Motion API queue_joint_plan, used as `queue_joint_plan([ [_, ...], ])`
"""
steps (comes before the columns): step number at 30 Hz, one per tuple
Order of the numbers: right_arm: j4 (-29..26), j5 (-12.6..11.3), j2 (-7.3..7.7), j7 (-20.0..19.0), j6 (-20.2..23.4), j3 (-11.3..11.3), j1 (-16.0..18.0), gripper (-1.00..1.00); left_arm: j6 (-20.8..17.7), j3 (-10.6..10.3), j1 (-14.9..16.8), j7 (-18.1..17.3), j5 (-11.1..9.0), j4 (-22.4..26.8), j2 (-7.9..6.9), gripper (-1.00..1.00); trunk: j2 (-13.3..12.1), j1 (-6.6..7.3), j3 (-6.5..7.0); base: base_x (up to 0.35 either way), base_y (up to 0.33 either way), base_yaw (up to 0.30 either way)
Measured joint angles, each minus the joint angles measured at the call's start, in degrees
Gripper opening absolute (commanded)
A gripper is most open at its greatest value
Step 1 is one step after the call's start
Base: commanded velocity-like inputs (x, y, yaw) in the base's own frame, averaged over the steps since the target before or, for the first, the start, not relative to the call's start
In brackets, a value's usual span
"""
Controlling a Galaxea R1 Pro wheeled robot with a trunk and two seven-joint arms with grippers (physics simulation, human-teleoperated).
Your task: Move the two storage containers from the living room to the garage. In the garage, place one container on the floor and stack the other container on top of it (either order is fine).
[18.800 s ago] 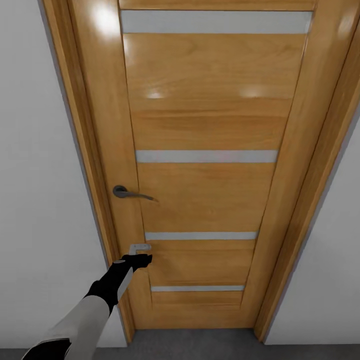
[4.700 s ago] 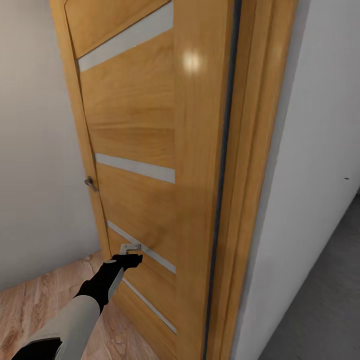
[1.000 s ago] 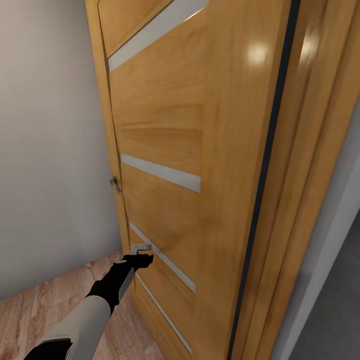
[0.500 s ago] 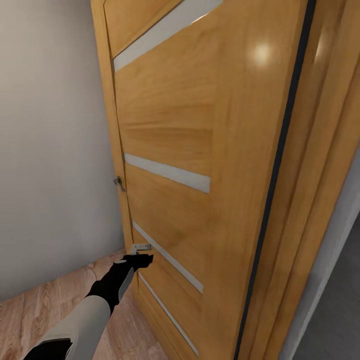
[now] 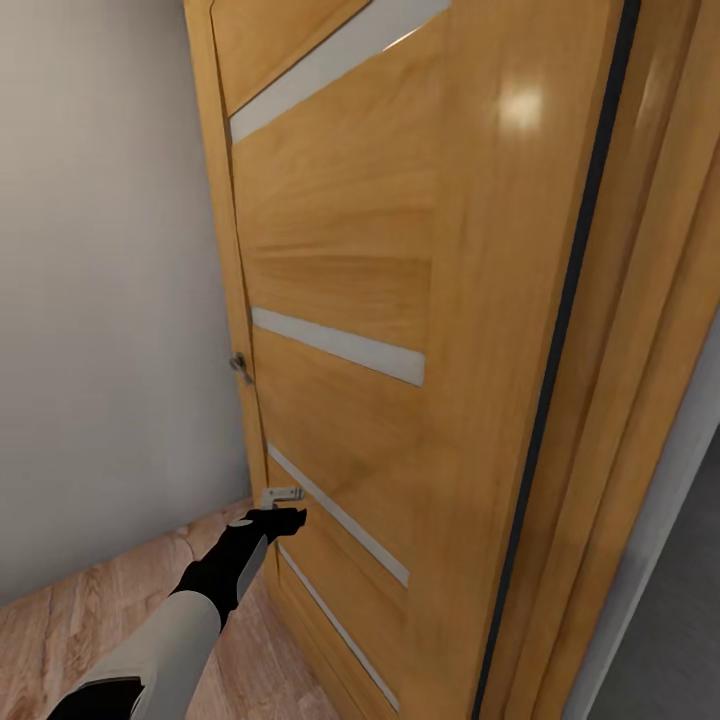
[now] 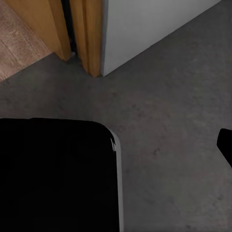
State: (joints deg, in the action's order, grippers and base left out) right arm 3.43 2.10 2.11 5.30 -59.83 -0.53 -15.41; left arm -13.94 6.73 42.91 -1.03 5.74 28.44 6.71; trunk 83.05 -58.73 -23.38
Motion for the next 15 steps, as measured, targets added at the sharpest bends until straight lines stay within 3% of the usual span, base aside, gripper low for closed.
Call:
queue_joint_plan([
  [7,0.0,0.0,0.0,0.0,0.0,0.0,0.0,1.0,0.0,0.0,0.0,0.0,0.0,0.0,0.21,1.0,0.0,0.0,0.0,0.0,0.0,-0.185],
  [9,0.0,0.0,0.0,0.0,0.0,0.0,0.0,1.0,0.0,0.2,0.1,0.4,1.1,0.0,0.06,1.0,0.0,0.0,0.0,0.0,0.0,-0.173],
  [15,0.0,0.0,-0.01,0.0,0.0,-0.1,0.0,1.0,0.0,0.2,0.0,0.3,0.9,0.0,0.09,1.0,0.0,0.0,0.0,0.0,0.0,-0.036],
])
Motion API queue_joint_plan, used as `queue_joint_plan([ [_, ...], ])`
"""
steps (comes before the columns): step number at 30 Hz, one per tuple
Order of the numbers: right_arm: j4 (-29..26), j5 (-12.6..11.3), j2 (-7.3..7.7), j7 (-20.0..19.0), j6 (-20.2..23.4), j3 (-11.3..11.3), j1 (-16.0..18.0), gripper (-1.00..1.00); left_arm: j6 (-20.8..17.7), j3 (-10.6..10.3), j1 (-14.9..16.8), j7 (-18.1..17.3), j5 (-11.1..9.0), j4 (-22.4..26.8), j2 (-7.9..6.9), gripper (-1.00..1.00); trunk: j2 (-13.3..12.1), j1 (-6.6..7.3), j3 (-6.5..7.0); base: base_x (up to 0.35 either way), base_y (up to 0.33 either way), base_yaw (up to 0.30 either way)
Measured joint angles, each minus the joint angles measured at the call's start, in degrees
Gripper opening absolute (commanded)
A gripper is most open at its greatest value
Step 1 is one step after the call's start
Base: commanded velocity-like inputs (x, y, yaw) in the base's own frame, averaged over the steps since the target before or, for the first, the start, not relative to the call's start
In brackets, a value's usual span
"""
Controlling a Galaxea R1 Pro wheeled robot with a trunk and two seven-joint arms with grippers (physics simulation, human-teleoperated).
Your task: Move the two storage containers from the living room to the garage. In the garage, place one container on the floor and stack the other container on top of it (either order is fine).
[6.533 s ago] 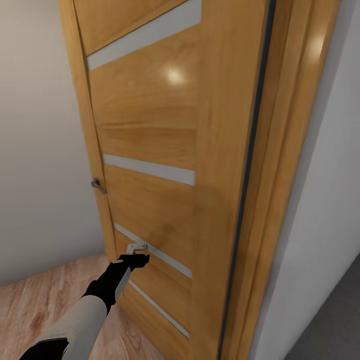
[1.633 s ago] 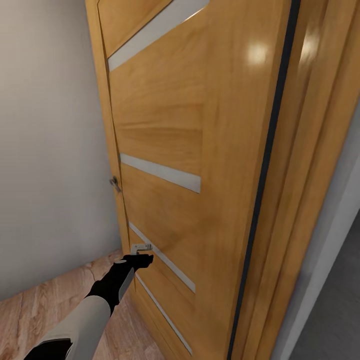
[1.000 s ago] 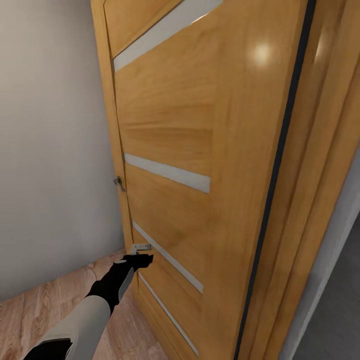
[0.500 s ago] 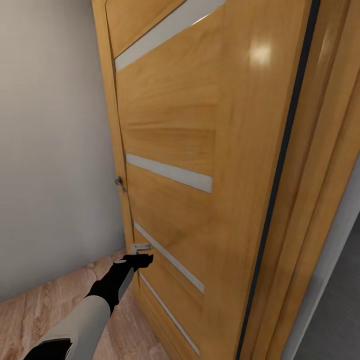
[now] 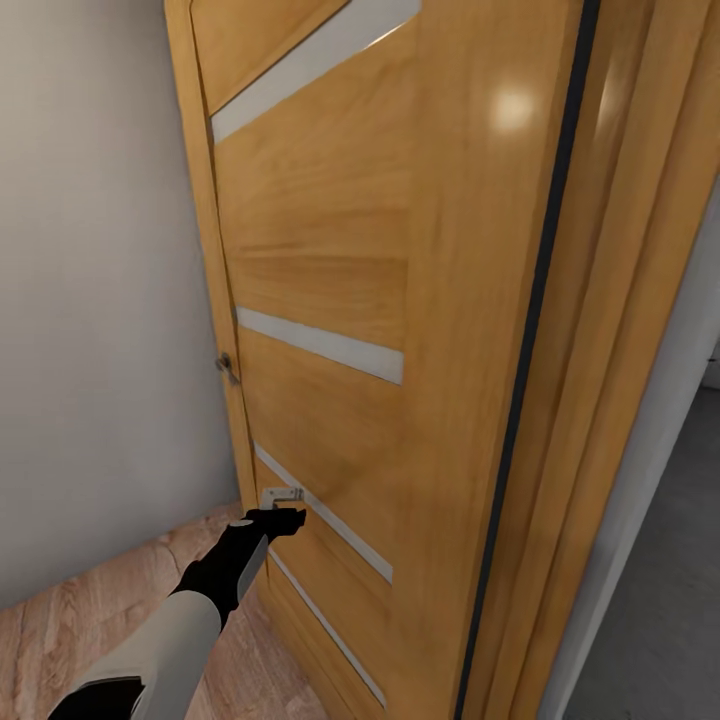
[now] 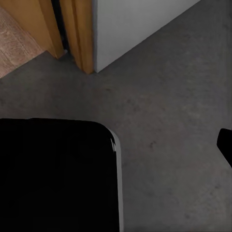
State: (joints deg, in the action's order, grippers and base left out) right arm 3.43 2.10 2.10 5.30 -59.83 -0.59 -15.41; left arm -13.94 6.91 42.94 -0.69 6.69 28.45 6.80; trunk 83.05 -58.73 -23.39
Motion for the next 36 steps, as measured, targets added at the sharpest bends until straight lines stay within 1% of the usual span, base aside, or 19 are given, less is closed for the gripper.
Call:
queue_joint_plan([
  [15,0.0,0.0,0.01,0.0,0.0,0.0,0.0,1.0,0.0,-0.1,0.0,-0.1,-0.5,0.0,-0.09,1.0,0.0,0.0,0.0,0.0,0.0,-0.001],
  [36,0.0,0.1,0.0,0.0,0.0,0.1,0.0,1.0,0.0,-0.1,0.0,-0.1,-0.5,0.0,-0.06,1.0,0.0,0.0,0.0,0.0,0.0,0.0],
])
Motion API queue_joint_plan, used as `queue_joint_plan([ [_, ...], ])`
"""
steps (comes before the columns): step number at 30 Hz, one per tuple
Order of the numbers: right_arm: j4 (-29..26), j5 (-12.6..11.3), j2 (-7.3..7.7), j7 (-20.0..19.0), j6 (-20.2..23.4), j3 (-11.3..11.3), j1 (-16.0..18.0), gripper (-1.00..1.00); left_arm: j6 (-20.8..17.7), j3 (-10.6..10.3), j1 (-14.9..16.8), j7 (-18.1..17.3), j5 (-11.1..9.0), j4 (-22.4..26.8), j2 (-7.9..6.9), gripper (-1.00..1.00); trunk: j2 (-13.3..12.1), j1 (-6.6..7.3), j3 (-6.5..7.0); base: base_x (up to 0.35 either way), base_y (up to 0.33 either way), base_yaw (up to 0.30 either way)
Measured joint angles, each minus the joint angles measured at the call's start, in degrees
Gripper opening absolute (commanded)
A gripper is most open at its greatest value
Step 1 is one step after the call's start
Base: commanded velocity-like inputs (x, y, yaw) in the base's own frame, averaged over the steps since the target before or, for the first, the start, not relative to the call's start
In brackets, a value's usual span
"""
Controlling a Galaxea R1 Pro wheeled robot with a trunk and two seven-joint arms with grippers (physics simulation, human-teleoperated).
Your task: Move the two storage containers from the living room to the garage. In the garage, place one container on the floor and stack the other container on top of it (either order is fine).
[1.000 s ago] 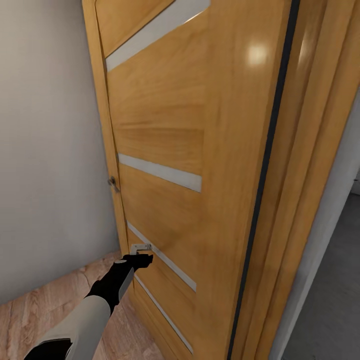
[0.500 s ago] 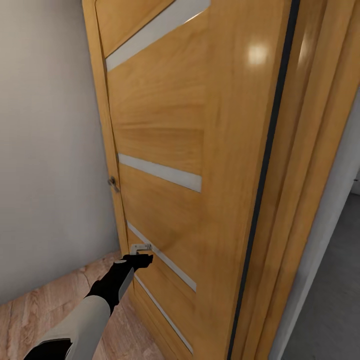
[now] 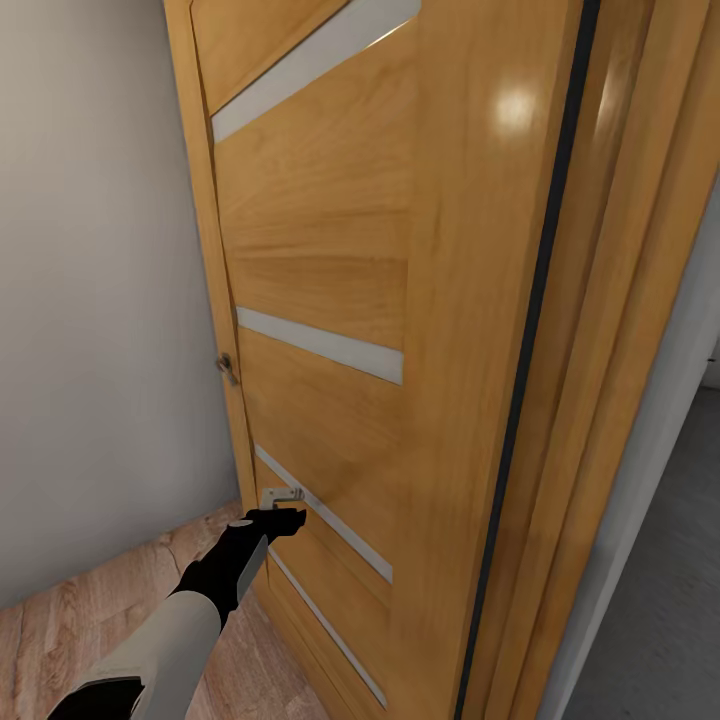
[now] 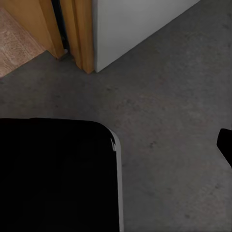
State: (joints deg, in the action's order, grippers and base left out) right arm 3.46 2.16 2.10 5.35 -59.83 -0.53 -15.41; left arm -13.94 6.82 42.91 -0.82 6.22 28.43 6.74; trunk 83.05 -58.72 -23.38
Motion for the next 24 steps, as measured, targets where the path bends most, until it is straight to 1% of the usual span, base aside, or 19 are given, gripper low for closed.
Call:
queue_joint_plan([
  [6,0.0,0.1,0.0,-0.1,0.0,0.0,0.0,1.0,0.0,0.0,0.0,0.0,0.1,0.0,0.03,1.0,0.0,0.0,0.0,0.0,0.0,-0.01],
  [8,0.0,0.1,0.0,-0.1,0.0,0.0,0.0,1.0,0.0,0.1,0.0,0.2,0.7,0.0,0.01,1.0,0.0,0.0,0.01,0.0,0.0,-0.133],
  [12,0.0,0.1,0.0,-0.1,0.0,0.0,0.0,1.0,0.0,0.1,0.1,0.2,0.6,0.0,-0.69,1.0,0.0,0.0,0.06,0.0,0.0,-0.152],
  [24,0.0,0.0,0.01,-0.1,0.0,0.0,0.0,1.0,0.0,0.1,0.0,0.1,0.6,0.0,-0.53,1.0,0.0,0.0,0.07,0.0,0.0,-0.014],
])
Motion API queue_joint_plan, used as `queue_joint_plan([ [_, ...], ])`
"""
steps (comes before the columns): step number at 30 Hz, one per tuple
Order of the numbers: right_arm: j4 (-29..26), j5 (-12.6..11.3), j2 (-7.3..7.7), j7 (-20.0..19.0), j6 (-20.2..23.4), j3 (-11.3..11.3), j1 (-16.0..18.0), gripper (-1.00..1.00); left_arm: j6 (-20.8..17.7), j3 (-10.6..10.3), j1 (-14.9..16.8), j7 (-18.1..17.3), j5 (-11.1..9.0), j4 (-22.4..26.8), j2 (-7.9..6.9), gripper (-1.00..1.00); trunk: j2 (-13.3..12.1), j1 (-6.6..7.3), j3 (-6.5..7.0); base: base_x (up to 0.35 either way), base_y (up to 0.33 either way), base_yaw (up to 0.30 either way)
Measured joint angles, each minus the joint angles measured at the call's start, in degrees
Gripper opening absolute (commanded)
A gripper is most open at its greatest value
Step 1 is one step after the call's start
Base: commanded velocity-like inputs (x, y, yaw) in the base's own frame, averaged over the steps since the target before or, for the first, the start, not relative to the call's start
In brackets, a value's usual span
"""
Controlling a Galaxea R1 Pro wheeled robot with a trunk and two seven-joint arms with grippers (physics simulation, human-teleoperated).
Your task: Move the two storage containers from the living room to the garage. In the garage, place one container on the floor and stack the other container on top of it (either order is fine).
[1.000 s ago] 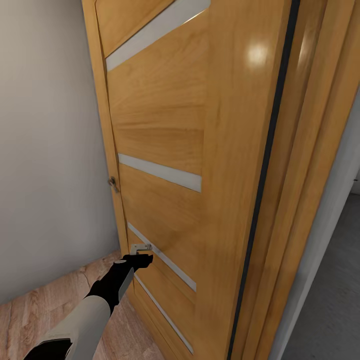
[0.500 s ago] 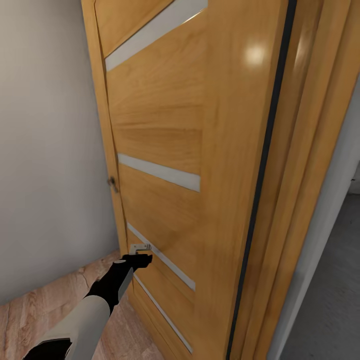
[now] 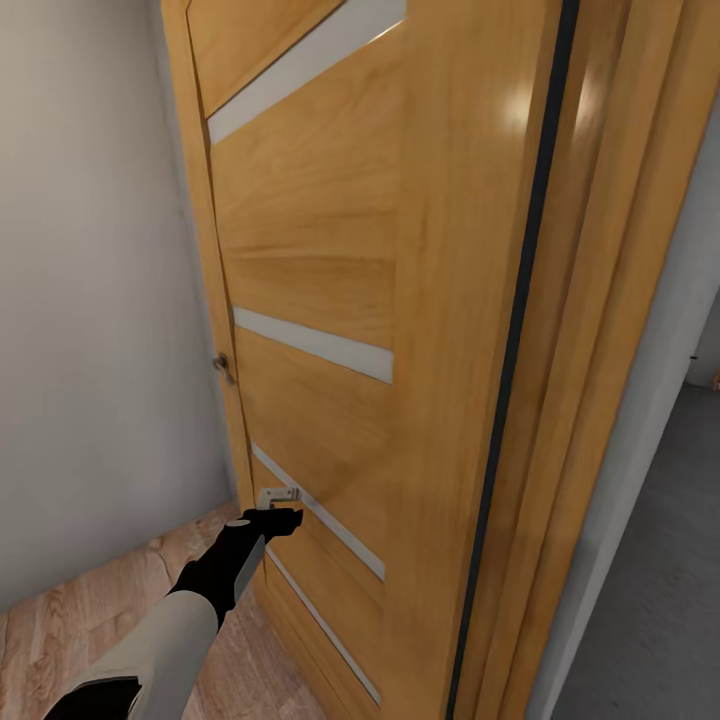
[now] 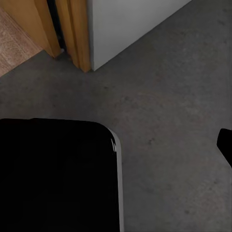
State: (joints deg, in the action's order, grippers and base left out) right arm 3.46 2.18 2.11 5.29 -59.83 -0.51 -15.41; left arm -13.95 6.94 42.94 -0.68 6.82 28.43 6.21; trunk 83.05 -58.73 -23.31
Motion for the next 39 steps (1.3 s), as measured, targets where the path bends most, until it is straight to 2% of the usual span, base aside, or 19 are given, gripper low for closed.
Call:
queue_joint_plan([
  [10,0.0,0.0,0.0,0.0,0.0,0.0,0.0,1.0,0.0,0.0,0.0,0.0,0.0,0.0,0.13,1.0,0.0,0.0,0.0,0.0,0.0,-0.014],
  [16,0.0,0.0,0.0,0.0,0.0,0.0,0.0,1.0,0.0,0.0,0.0,0.0,0.0,0.0,-0.68,1.0,0.0,0.0,0.0,0.0,0.0,-0.152],
  [39,0.0,0.0,0.0,0.0,0.0,0.0,0.0,1.0,-0.1,0.0,0.0,0.0,0.0,0.0,-0.52,1.0,0.0,0.0,0.0,0.0,0.0,-0.006],
])
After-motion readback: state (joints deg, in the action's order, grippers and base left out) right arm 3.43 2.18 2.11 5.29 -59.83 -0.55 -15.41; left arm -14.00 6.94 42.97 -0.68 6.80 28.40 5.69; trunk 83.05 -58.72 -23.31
